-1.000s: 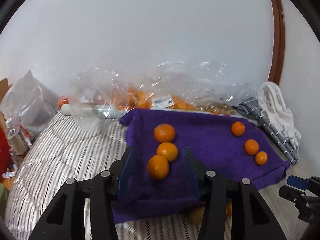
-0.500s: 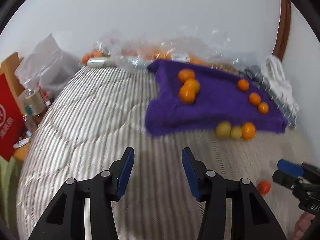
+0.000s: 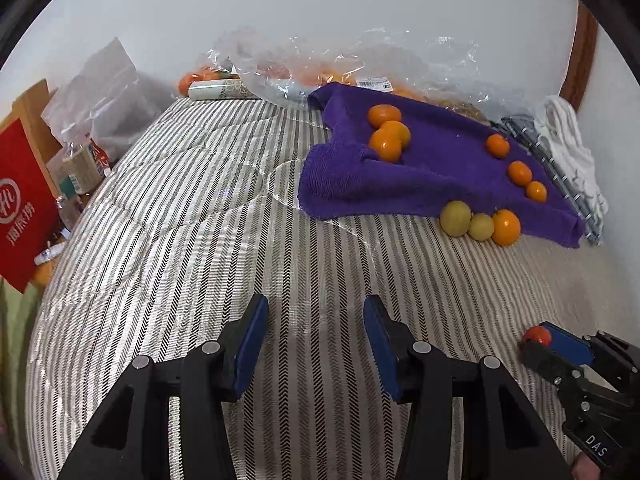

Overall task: Organize fruits
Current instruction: 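Move the right gripper to the red strawberry on the bedspread and grasp it, then lift the strawberry with the right gripper while the left gripper grasps a yellow-green kumquat, then carry the strawberry onto the towel with the right gripper while the left carries the kumquat there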

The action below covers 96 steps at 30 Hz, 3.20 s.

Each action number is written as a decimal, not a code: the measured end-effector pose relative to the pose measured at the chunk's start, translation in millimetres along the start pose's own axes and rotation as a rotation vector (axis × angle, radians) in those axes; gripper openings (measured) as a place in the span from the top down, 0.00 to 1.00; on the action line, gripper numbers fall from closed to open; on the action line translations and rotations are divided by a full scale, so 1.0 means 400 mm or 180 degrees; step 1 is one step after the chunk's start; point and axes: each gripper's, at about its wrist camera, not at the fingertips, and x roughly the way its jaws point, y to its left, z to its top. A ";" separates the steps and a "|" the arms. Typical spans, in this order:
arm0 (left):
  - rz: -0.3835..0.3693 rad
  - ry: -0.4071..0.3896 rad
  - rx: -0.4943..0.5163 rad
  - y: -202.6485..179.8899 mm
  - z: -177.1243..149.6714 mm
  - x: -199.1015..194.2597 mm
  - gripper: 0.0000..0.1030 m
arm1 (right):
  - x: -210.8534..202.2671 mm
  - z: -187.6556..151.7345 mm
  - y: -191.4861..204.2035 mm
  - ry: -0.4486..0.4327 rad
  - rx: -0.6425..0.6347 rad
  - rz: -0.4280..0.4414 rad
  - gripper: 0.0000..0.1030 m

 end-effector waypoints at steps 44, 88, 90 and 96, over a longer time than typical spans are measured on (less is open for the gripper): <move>-0.0658 -0.0178 -0.0076 -0.113 0.087 0.050 0.75 | -0.040 0.005 -0.315 -0.0101 0.0373 -0.0319 0.77; -0.0859 -0.0747 -0.0022 -0.126 0.092 -0.025 0.75 | -0.094 -0.007 -0.412 -0.0333 0.1018 -0.0237 0.77; -0.0859 -0.0796 0.0027 -0.130 0.094 -0.038 0.75 | -0.118 0.010 -0.414 -0.0355 0.1015 -0.0265 0.77; -0.0581 -0.0815 0.0076 -0.119 0.154 -0.100 0.75 | -0.224 0.110 -0.398 -0.0696 0.0812 -0.0391 0.77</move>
